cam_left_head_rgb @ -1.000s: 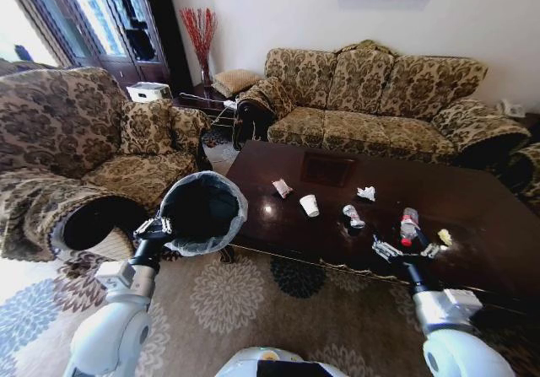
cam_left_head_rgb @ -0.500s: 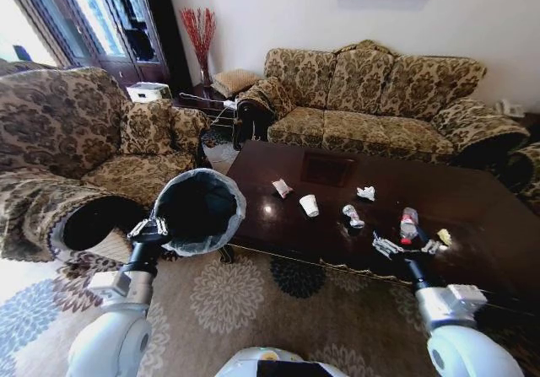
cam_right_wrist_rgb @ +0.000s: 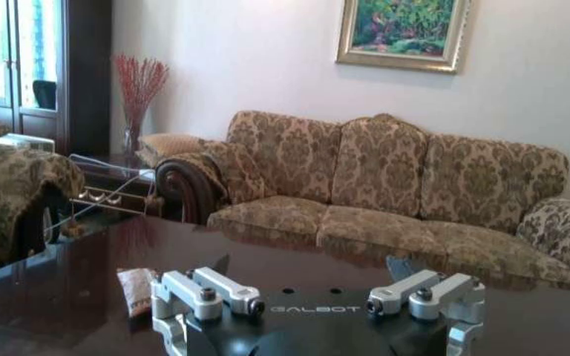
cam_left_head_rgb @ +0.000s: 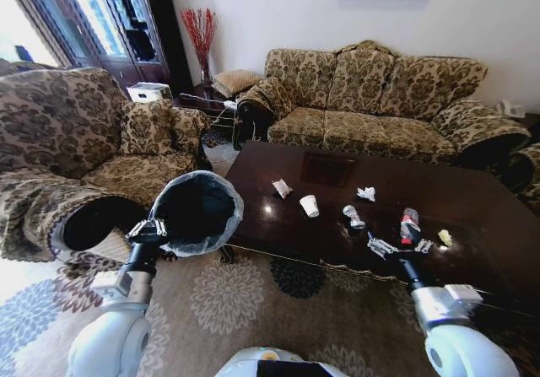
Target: Move to the front of the table and place the trash on the table into the trash bin.
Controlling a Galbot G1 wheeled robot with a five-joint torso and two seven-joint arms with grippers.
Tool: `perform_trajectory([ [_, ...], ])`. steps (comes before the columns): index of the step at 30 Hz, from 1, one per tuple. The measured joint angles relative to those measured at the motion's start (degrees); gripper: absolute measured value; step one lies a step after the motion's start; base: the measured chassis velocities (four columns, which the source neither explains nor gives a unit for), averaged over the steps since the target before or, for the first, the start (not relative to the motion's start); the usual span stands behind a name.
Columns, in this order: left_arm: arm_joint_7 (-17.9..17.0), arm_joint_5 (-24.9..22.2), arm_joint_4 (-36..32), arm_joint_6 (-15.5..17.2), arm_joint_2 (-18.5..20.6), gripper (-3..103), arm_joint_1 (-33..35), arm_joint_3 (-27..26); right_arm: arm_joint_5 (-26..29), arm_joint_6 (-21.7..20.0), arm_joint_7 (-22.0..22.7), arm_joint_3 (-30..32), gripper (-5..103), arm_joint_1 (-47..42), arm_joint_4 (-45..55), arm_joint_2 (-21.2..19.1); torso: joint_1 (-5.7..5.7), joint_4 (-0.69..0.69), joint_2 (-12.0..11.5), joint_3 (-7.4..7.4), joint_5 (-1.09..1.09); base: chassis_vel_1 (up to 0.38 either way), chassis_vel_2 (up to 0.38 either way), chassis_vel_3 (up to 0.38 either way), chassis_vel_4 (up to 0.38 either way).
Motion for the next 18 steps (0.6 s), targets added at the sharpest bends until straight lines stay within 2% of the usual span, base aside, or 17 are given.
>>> perform_trajectory([
  [7, 0.1, 0.0, 0.0, 0.1, -0.2, 1, 0.2, 0.1, -0.4, 0.1, -0.1, -0.1, 100, -0.2, -0.3, 0.3, 0.00, 0.00, 0.0, 0.00, 0.01, -0.160, 0.156, 0.162, -0.143],
  [18, 0.5, 0.0, 0.0, 0.2, -0.9, 1, 0.0, 0.7, -0.2, -0.5, 1.1, -0.8, 100, 0.3, -1.6, 0.0, 0.02, 0.00, 0.0, 0.01, 0.01, -0.271, 0.284, 0.274, -0.278],
])
